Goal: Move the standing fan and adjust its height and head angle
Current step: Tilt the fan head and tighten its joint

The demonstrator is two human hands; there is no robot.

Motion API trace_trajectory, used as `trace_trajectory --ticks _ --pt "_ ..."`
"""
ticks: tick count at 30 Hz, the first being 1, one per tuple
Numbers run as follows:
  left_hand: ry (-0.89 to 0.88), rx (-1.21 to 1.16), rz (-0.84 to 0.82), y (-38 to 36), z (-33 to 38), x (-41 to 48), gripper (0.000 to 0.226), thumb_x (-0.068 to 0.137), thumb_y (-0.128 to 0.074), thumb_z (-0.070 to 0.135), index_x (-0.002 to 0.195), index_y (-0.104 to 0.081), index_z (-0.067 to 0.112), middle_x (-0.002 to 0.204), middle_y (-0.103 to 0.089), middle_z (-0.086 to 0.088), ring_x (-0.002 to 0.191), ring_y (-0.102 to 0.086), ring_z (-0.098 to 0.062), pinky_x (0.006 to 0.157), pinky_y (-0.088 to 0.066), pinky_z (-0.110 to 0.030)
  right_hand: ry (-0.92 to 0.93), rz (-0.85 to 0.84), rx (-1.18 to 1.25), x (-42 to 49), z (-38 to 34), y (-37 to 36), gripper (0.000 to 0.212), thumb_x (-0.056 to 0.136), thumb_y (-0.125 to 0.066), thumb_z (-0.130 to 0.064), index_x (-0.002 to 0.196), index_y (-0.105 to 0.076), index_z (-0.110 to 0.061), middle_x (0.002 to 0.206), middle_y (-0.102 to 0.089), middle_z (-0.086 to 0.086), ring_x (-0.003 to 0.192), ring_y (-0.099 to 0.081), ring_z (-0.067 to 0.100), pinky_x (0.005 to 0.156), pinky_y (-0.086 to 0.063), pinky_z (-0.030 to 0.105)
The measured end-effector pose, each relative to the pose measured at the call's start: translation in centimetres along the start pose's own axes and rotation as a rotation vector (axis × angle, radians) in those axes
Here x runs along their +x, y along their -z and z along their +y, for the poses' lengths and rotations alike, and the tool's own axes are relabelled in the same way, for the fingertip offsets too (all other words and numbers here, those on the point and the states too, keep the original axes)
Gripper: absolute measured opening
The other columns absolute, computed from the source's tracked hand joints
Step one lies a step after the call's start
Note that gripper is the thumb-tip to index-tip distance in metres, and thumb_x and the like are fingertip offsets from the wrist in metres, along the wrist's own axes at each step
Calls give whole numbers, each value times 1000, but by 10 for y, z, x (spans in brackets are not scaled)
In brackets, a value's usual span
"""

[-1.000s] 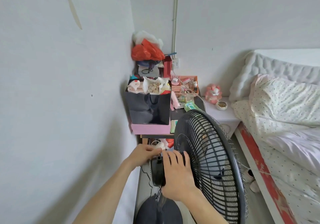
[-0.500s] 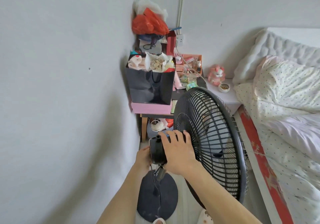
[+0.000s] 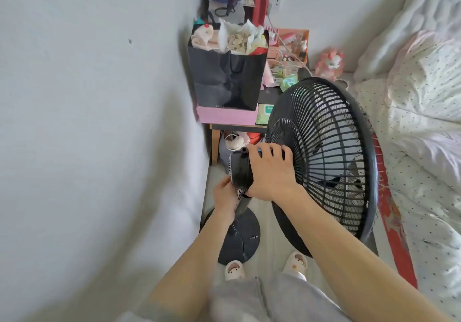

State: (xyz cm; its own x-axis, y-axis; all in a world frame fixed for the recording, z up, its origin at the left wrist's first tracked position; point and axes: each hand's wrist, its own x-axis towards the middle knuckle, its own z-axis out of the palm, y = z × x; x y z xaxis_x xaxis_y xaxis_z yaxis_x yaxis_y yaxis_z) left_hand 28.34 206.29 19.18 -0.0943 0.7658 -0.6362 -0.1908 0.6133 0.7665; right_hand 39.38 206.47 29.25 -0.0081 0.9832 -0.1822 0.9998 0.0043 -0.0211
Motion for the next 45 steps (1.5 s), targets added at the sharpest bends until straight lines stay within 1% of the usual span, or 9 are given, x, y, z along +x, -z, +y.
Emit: trace_trajectory --ticks 4,7,9,15,20,26,33,39,45 --pt "-234 334 28 6 -11 -21 28 99 -56 12 80 -74 20 68 -68 16 67 -61 -2 61 -45 -13 -12 -1 6 3 0 -1 101 69 -77 -51 151 -25 -26 153 -34 7 143 -26 33 119 -11 52" --pt "-357 592 95 13 -18 -27 19 100 -57 20 102 -76 15 102 -59 7 87 -56 -10 73 -38 -12 -20 -3 7 6 -4 -1 100 69 -77 -49 151 -25 -25 153 -33 8 143 -25 34 119 -10 52" --pt "-388 679 73 17 -17 -28 22 101 -56 25 107 -75 16 107 -56 6 90 -55 -10 79 -39 -16 -23 1 3 7 -4 -2 98 69 -76 -47 150 -25 -24 152 -34 8 142 -26 34 119 -11 52" --pt "-652 1186 55 16 0 -55 24 102 -50 33 103 -71 20 102 -61 4 79 -65 -19 70 -53 -29 -22 23 10 8 1 -5 98 66 -76 -47 148 -28 -24 149 -37 7 139 -30 34 118 -13 51" --pt "-550 1507 -279 13 38 -68 31 105 -42 26 102 -69 11 97 -70 -7 88 -66 -25 82 -55 -39 -4 46 9 4 4 -7 98 67 -77 -43 149 -28 -23 150 -37 7 139 -30 33 118 -14 51" --pt "-716 2012 -422 -2 116 -97 16 95 -52 21 84 -61 14 64 -45 2 61 -47 -20 55 -36 -30 33 41 32 -4 2 -7 91 75 -72 -43 150 -27 -19 153 -34 10 141 -28 35 118 -12 54" --pt "-774 2012 -703 -37 197 -79 28 94 -62 40 72 -72 25 66 -63 8 69 -60 -16 53 -38 -27 36 48 53 -15 1 -7 87 80 -68 -40 152 -24 -19 154 -30 5 144 -22 31 122 -8 52" --pt "-814 1736 -623 -47 200 -38 30 68 -80 59 55 -66 36 53 -60 31 59 -59 -1 50 -35 -21 -15 119 86 -24 9 -13 91 75 -72 -38 150 -25 -16 151 -35 3 144 -24 27 121 -6 51" --pt "-770 1434 -599 -46 185 -23 32 49 -81 68 55 -72 38 59 -68 22 58 -60 4 51 -39 -19 -47 132 130 -27 20 -14 90 74 -73 -40 148 -28 -18 148 -38 0 143 -27 25 121 -5 49"
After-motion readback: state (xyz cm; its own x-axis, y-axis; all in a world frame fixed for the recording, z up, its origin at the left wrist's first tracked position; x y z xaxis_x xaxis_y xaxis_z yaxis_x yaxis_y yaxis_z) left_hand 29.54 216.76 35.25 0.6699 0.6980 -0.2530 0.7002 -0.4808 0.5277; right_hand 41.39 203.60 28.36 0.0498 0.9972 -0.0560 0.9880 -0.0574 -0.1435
